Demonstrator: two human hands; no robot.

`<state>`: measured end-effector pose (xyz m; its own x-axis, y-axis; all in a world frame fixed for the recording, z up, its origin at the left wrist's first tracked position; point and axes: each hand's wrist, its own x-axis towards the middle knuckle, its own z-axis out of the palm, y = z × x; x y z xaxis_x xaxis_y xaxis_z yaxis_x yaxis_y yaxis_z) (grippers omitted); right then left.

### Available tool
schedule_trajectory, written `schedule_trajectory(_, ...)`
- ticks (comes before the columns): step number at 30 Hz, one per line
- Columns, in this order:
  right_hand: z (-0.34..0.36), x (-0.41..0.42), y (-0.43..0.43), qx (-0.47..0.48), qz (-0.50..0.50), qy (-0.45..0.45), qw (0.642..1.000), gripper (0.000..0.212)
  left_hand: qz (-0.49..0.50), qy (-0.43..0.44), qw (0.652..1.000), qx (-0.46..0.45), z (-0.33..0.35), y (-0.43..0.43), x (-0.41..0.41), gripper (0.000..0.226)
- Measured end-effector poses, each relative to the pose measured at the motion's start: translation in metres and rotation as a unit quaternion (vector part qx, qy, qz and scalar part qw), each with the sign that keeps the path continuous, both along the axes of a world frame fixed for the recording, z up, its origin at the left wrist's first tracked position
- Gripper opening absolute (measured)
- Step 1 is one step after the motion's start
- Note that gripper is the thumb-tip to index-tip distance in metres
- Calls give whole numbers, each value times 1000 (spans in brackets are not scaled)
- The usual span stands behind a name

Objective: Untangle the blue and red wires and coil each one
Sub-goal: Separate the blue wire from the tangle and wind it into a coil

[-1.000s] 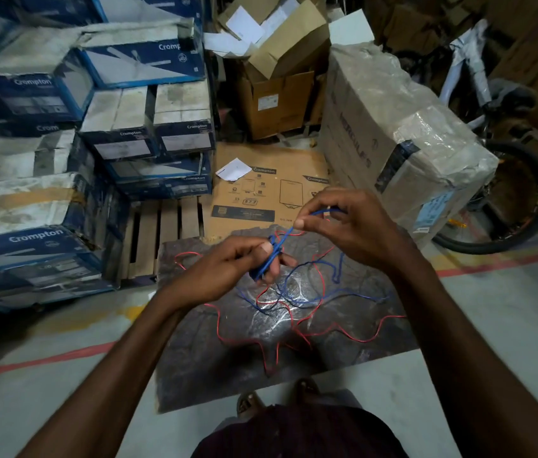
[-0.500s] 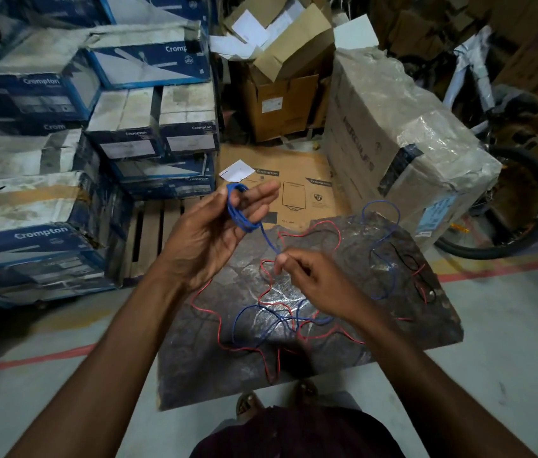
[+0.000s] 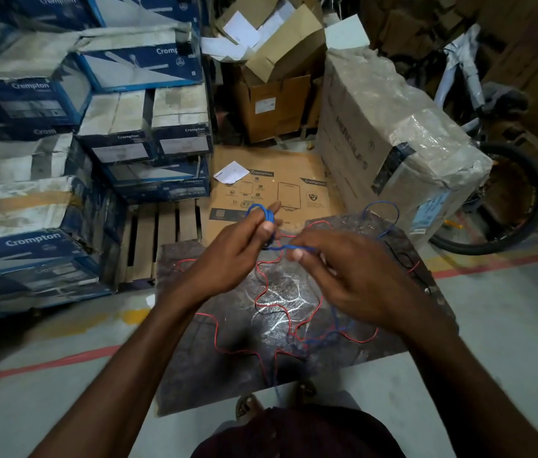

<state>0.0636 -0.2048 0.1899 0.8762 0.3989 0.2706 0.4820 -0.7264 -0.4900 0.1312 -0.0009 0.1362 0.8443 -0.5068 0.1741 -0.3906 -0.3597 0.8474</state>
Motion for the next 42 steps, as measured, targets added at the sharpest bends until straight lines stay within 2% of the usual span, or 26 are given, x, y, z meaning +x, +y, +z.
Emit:
schedule_trajectory(3,10,19,-12,48,3,-26,999,10,-37,-29,997,65,10,3,-8,27)
schedule_trajectory(5,13,32,-17,79,0,-42,996,7,-75,21,996,45,19,6,-12,33)
schedule_trajectory(7,15,43,-19,110,-22,-47,993,12,-121,124,985,-24,29,13,-16,37)
schedule_trajectory(10,8,56,-12,151,-40,-13,988,19,-193,264,937,-120,45,22,-23,34)
schedule_trajectory(13,-12,64,1,226,-9,58,972,14,-225,331,879,-259,49,28,-25,31)
schedule_trajectory(15,-30,64,7,258,-1,104,961,18,-220,352,841,-346,49,31,-24,27)
schedule_trajectory(17,-49,59,10,243,-10,121,962,28,-173,345,832,-399,48,34,-20,22)
schedule_trajectory(20,-72,43,14,203,-29,132,970,32,-99,303,854,-411,49,33,-15,36)
schedule_trajectory(24,-90,18,25,132,-56,169,975,43,-41,278,851,-444,45,26,-6,42)
schedule_trajectory(26,-90,4,31,74,-56,196,976,43,-16,276,836,-475,42,23,1,45)
schedule_trajectory(29,-84,-18,39,-24,-32,217,975,40,45,299,790,-534,37,21,14,51)
schedule_trajectory(30,-80,-25,41,-52,-22,216,975,39,67,299,786,-537,35,19,18,50)
schedule_trajectory(32,-68,-34,44,-105,-7,189,976,40,107,281,808,-506,24,14,21,45)
schedule_trajectory(34,-51,-39,43,-138,8,141,980,35,134,237,859,-433,13,6,21,43)
schedule_trajectory(37,-21,-42,39,-139,24,83,987,19,148,154,923,-319,1,-2,17,53)
schedule_trajectory(40,8,-39,29,-138,16,29,990,21,137,59,966,-212,-4,0,13,43)
schedule_trajectory(42,21,-32,17,-109,-10,-16,994,25,122,22,982,-143,-6,5,8,40)
